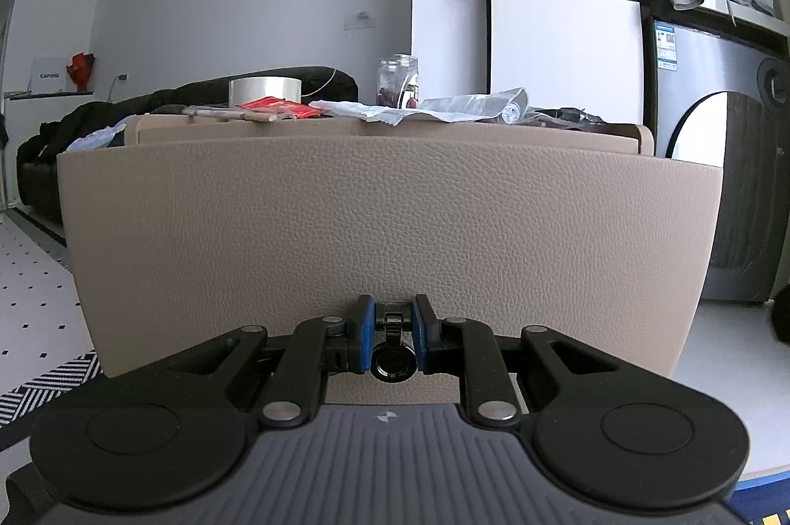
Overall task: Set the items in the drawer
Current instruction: 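Hold the left gripper against the closed drawer front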
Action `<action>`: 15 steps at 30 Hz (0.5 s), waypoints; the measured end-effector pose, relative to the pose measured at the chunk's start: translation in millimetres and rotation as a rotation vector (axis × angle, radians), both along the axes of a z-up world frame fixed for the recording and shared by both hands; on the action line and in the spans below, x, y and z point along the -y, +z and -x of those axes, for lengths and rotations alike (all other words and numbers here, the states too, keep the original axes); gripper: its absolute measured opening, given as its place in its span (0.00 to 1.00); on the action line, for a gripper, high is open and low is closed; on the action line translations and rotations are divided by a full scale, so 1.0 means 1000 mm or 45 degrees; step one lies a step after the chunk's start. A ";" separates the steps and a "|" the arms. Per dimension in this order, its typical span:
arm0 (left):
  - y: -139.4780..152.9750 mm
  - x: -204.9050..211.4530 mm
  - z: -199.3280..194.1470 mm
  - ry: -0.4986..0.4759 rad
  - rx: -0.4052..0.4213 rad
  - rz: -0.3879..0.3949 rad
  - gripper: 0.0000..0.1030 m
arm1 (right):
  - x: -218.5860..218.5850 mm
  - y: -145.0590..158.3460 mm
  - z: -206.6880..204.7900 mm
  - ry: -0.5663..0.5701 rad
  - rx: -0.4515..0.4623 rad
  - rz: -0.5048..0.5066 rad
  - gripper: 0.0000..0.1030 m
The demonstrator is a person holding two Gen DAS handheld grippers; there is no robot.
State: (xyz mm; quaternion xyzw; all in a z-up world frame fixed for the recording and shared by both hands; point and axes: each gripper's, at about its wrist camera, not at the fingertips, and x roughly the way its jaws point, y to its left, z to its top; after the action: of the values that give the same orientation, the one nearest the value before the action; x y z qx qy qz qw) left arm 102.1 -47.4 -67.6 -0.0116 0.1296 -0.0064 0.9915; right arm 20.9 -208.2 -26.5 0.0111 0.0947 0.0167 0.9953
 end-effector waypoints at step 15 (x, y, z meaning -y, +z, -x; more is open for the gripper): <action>0.001 0.001 -0.036 0.020 -0.014 0.016 0.18 | 0.013 -0.007 -0.006 -0.009 -0.063 -0.103 0.42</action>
State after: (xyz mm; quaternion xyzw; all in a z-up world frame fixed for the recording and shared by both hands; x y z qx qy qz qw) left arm 138.2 -48.7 -66.7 -0.0189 0.1349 0.0007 0.9907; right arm 27.2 -221.0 -33.6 0.0521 0.1186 0.0169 0.9914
